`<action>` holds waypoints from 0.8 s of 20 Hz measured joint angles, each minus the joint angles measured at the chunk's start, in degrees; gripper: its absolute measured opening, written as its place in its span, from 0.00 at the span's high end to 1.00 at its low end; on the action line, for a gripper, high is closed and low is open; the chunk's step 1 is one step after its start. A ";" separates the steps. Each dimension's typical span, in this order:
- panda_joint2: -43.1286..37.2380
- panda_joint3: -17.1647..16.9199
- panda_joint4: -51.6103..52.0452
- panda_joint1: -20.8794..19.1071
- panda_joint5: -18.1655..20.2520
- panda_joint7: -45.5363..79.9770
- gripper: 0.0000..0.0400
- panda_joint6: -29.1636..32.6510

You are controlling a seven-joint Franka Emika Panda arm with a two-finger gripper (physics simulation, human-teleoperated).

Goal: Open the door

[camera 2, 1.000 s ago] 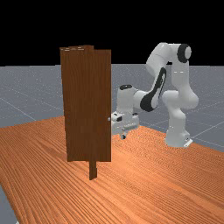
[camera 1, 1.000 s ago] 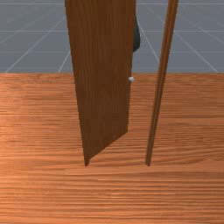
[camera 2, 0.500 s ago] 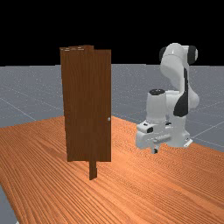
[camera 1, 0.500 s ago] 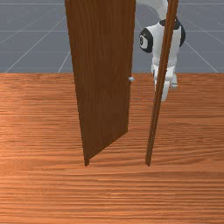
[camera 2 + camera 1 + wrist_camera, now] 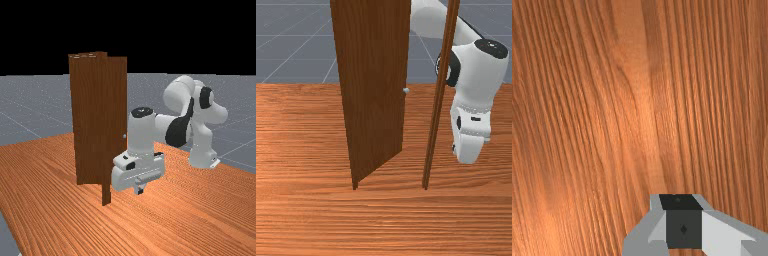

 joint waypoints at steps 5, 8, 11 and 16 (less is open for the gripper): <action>-3.97 1.83 -8.13 -4.71 -1.81 -16.49 1.00 5.84; -8.04 4.91 -15.44 -9.99 -1.95 -33.73 1.00 9.48; -10.68 6.84 -19.97 -11.74 -1.23 -41.01 1.00 11.05; -14.11 7.73 -25.61 -14.87 0.35 -48.57 1.00 12.68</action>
